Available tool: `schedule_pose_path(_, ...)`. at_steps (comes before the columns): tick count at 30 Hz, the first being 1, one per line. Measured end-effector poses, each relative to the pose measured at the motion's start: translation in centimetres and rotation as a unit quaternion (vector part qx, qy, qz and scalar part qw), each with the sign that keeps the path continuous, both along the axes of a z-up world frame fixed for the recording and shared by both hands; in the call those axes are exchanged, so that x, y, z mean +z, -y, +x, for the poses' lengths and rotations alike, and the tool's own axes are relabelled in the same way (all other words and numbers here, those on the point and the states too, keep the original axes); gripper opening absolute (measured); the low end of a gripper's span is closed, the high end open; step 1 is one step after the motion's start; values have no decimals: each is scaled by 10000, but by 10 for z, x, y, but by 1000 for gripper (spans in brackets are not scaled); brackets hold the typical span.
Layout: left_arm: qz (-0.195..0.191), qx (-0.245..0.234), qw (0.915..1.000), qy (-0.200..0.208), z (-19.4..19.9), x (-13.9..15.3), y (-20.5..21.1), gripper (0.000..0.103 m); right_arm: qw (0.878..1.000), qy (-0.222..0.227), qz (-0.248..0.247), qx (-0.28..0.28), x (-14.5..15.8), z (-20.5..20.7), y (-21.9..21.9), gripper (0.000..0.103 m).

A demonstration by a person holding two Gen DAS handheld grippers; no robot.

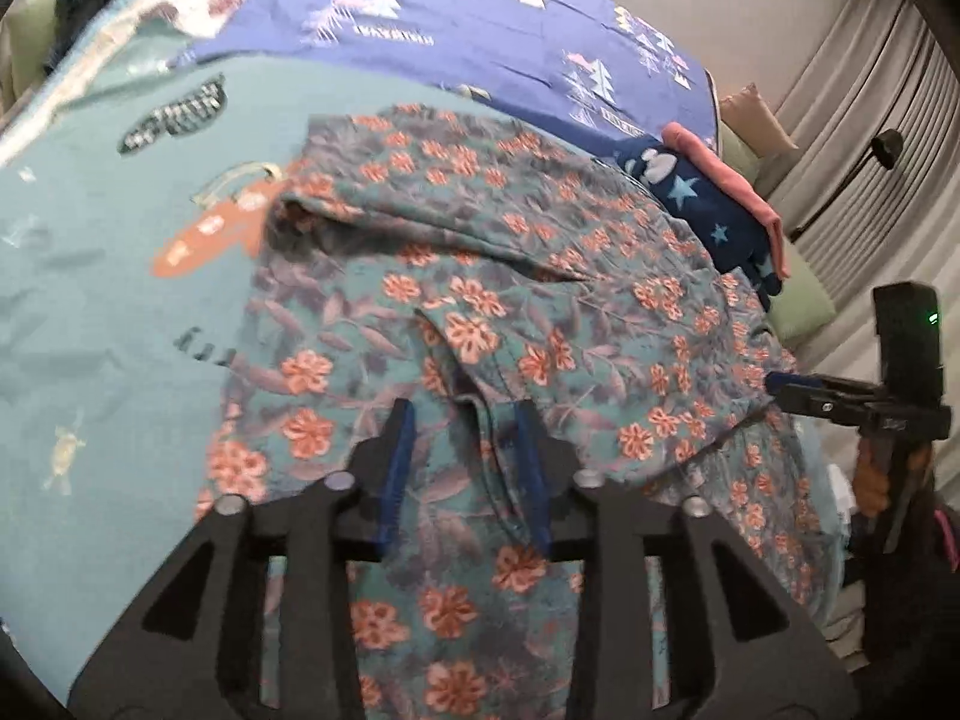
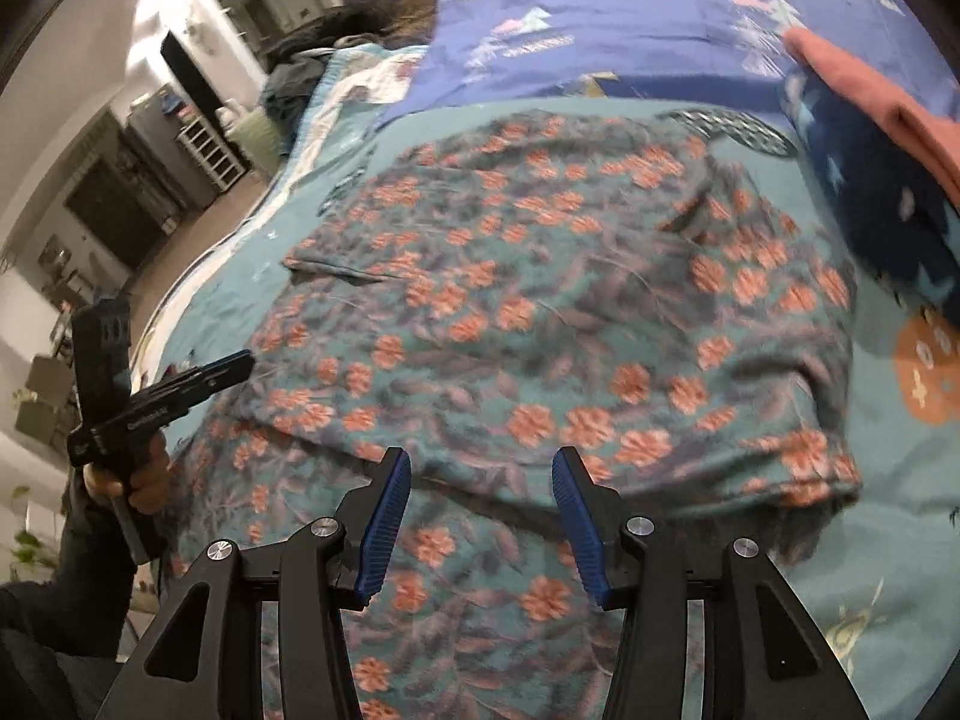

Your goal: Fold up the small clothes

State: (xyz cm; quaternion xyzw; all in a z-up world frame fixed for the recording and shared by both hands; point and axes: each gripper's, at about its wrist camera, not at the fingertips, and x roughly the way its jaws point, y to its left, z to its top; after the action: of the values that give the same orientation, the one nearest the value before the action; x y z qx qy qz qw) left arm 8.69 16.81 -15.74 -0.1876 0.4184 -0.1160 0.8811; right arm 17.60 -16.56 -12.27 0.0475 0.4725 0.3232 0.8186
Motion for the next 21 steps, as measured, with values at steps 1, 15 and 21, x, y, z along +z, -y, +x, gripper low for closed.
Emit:
schedule_pose_path(1, -44, -27, 10000, -6, 2, -1, 1, 46, 9999, -40, -9, -105, -2, 2, 5, 50)
schedule_pose_path(15, -387, -582, 9930, 953, 26, 63, 38, 7, 9962, -215, 59, -844, -7, 4, 50, 50)
schedule_pose_path(21, 39, -1332, 9685, 2104, 23, 160, 83, 7, 9912, 140, 512, -1216, 31, 25, 70, 50)
